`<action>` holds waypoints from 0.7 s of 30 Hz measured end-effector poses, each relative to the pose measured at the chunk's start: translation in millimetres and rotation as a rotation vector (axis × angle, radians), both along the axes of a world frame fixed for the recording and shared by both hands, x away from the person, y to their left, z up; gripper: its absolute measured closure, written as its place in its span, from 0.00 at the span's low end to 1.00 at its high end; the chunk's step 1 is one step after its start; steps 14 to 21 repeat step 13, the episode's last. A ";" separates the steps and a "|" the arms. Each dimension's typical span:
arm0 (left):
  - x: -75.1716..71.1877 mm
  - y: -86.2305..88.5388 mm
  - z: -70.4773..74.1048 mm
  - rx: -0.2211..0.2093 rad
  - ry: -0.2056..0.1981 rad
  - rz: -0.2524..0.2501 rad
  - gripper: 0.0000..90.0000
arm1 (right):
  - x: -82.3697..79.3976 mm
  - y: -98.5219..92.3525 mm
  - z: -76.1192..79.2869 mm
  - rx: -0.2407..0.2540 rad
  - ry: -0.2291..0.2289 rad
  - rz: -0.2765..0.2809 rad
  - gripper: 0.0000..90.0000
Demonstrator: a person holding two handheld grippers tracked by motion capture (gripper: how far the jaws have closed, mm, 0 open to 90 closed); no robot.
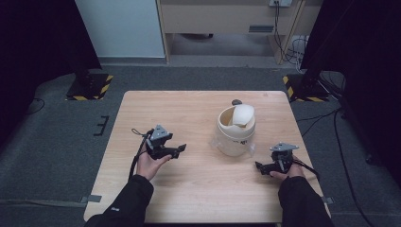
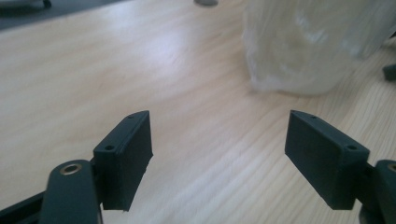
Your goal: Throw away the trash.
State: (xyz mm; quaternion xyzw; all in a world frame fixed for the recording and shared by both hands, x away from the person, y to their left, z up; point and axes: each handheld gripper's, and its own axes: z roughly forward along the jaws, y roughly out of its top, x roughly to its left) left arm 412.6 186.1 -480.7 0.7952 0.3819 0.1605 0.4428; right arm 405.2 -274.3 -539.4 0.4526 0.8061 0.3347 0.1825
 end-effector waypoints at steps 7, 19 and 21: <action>-19.5 35.0 -21.0 0.067 0.097 0.059 0.20 | 0.0 0.0 0.0 0.000 0.000 0.000 0.01; -31.9 53.7 -31.2 0.167 0.123 0.086 0.18 | 0.0 0.0 0.0 0.000 0.000 0.000 0.01; -31.9 53.7 -31.2 0.167 0.123 0.086 0.18 | 0.0 0.0 0.0 0.000 0.000 0.000 0.01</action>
